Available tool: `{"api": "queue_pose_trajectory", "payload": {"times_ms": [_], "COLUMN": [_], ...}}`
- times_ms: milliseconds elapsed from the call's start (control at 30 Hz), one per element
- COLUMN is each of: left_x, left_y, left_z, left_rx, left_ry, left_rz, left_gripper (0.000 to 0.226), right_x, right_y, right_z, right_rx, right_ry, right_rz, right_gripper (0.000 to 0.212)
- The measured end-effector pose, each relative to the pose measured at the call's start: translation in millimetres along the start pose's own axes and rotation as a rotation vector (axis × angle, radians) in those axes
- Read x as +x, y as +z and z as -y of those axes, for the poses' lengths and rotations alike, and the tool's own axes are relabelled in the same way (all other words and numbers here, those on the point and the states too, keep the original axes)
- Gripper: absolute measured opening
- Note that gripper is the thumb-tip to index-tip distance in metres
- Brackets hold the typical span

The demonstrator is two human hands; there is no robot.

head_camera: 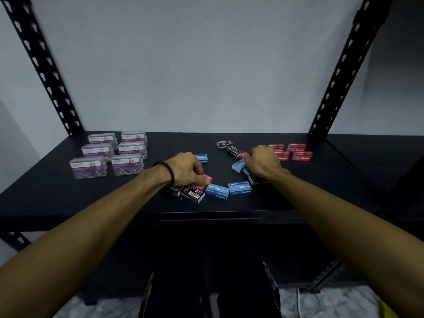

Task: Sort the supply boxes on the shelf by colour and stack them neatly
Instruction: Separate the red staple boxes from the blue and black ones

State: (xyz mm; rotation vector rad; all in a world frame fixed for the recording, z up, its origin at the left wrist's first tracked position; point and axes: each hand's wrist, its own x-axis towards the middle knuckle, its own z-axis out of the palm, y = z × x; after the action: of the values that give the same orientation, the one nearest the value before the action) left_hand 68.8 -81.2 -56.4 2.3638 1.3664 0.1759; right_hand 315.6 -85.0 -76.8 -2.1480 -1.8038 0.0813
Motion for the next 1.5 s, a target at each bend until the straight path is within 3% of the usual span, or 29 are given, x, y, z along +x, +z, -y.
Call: {"api": "queue_pose_trajectory", "payload": {"times_ms": [233, 433, 633, 867, 1100, 1500], "left_x": [0.8, 3.1, 4.6, 6.8, 5.8, 37.8], "left_y": [0.5, 3.7, 9.3, 4.7, -1.2, -8.5], "left_z": [-6.2, -5.2, -2.5, -6.3, -2.7, -45.2], "left_rx": [-0.106, -0.130, -0.110, -0.102, -0.248, -0.363], "left_ry": [0.086, 0.141, 0.121, 0.106, 0.040, 0.041], "left_rz": [0.050, -0.013, -0.108, -0.027, 0.037, -0.073], "left_gripper": [0.024, 0.025, 0.030, 0.032, 0.031, 0.027], "right_x": [1.9, -1.1, -6.1, -4.3, -4.7, -10.0], "right_y": [1.4, -3.5, -6.9, -6.0, -11.4, -48.1], "right_z": [-2.9, -4.2, -5.7, -10.4, -16.2, -46.6], "right_rx": [0.077, 0.208, 0.290, 0.333, 0.435, 0.451], "right_ry": [-0.002, -0.022, -0.073, -0.050, -0.007, 0.023], "right_rz": [-0.002, -0.036, -0.022, -0.010, -0.031, -0.055], "right_gripper": [0.018, 0.020, 0.023, 0.031, 0.029, 0.026]}}
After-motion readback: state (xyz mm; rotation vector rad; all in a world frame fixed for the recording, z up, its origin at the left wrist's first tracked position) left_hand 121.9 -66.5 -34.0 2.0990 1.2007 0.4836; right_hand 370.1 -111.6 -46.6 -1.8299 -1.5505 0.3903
